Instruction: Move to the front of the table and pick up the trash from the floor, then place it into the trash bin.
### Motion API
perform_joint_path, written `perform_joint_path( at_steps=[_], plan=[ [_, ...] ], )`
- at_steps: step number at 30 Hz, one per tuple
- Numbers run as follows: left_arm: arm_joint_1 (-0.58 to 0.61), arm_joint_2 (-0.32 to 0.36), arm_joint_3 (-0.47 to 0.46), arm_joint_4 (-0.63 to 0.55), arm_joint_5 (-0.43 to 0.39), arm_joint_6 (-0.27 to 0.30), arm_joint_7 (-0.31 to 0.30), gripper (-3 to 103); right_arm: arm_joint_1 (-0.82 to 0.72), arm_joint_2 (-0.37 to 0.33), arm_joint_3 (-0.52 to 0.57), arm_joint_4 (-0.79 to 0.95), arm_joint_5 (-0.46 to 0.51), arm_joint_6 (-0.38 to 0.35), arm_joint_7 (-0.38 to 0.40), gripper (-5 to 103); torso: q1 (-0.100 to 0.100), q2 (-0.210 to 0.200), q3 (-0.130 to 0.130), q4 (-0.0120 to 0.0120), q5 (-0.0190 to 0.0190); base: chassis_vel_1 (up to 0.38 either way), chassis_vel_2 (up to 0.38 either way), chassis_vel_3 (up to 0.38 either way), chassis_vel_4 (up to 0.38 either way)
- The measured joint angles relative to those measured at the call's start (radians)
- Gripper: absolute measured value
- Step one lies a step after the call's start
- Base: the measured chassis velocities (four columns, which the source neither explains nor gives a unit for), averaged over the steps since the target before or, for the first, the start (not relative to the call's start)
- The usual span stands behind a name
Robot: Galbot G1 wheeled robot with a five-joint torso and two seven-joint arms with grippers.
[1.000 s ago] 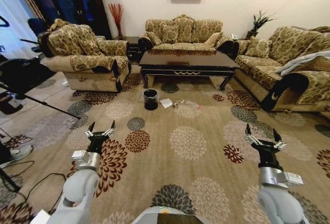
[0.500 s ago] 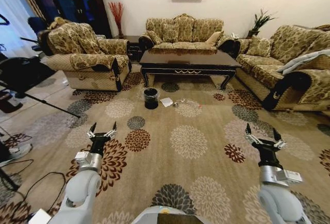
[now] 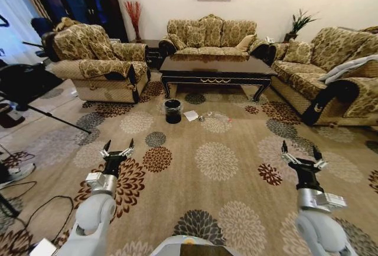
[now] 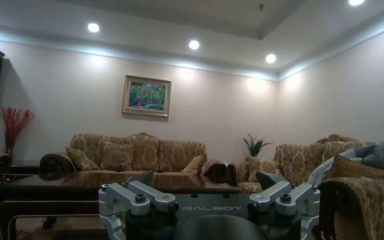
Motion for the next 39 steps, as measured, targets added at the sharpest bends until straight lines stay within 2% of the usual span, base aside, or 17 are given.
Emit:
perform_joint_path(
  at_steps=[17,28,39],
  plan=[
    [-0.012,0.000,0.007,0.021,0.006,-0.001,0.004,100,0.002,0.001,0.001,0.002,0.007,0.003,0.016,100,-0.028,-0.067,-0.038,-0.0001,0.0000,0.000,0.000,0.000,0.000],
    [-0.012,0.001,0.002,0.021,0.004,0.003,0.004,100,0.012,-0.001,0.002,0.003,0.014,0.049,-0.004,100,-0.050,-0.120,-0.070,0.0000,0.0000,0.000,0.000,0.000,0.000],
    [-0.007,0.013,-0.005,0.013,0.001,0.005,0.005,100,0.021,0.000,-0.002,-0.004,0.006,0.051,-0.001,100,-0.067,-0.164,-0.097,-0.0001,0.0000,0.000,0.000,0.000,0.000]
  ],
)
